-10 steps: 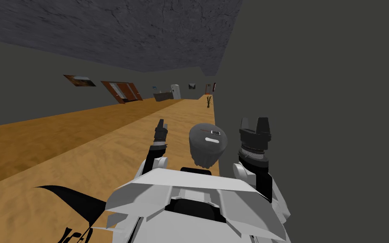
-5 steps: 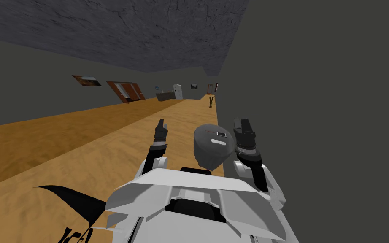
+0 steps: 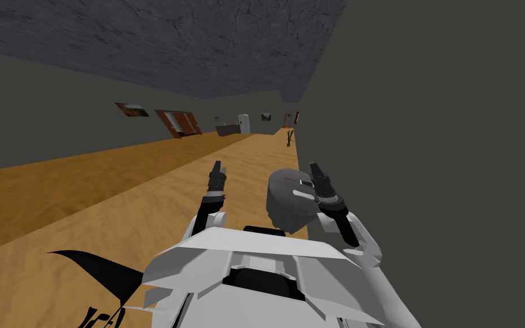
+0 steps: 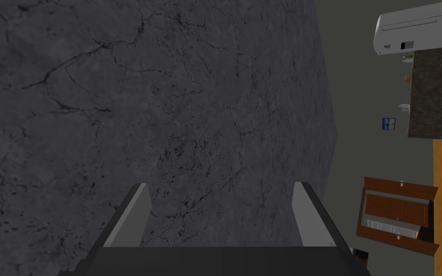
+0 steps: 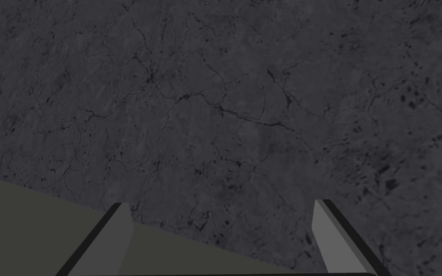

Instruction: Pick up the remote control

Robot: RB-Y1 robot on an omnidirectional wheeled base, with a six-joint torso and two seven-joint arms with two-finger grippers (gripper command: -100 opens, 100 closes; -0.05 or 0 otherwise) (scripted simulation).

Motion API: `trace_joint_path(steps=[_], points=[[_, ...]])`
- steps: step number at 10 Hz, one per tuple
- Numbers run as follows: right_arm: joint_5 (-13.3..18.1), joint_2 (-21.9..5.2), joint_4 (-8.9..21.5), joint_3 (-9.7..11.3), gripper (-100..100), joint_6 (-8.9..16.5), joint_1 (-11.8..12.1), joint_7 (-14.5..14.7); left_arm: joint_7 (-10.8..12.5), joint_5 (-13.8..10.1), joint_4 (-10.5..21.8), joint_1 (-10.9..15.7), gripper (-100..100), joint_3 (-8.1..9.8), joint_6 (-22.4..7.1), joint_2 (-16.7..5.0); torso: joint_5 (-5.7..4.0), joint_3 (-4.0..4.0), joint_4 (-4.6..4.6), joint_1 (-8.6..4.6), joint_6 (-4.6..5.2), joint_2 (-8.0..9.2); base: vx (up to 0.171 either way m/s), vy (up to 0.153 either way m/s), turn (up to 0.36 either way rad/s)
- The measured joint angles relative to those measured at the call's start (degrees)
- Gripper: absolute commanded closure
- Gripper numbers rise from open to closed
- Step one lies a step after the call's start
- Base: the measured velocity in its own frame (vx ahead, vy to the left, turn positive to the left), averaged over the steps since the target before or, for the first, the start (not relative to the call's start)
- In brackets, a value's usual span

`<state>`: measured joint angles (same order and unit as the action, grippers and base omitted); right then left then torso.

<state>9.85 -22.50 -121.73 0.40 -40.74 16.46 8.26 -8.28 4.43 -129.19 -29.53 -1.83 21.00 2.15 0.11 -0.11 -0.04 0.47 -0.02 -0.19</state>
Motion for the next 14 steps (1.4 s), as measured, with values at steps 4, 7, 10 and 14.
trace_joint_path(steps=[4,7,10,14], points=[[2.48,-5.35,4.87,0.58,-100,-0.45,-2.56,0.5,0.0,0.0,0.0,0.0,0,0.0,0.0,0.0,-0.03,0.07,0.02,-0.16,0.02,0.13,0.02,0.087,0.091],[4.6,-7.97,9.35,1.9,-100,-1.44,-4.18,1.49,0.0,0.0,0.0,0.0,0,0.01,0.0,-0.01,-0.05,0.09,0.03,-0.25,0.05,0.17,0.016,0.067,0.133],[6.81,-11.98,14.03,3.14,-100,-1.68,-6.45,1.89,0.0,0.0,0.0,0.0,0,0.01,0.0,-0.01,-0.06,0.08,0.03,-0.28,0.02,0.15,0.02,0.048,0.118],[8.84,-15.42,19.47,4.47,-100,-2.21,-7.64,2.53,0.0,0.0,0.0,0.0,0,0.02,0.0,-0.01,-0.08,0.13,0.05,-0.42,0.08,0.23,0.01,0.03,0.109]])
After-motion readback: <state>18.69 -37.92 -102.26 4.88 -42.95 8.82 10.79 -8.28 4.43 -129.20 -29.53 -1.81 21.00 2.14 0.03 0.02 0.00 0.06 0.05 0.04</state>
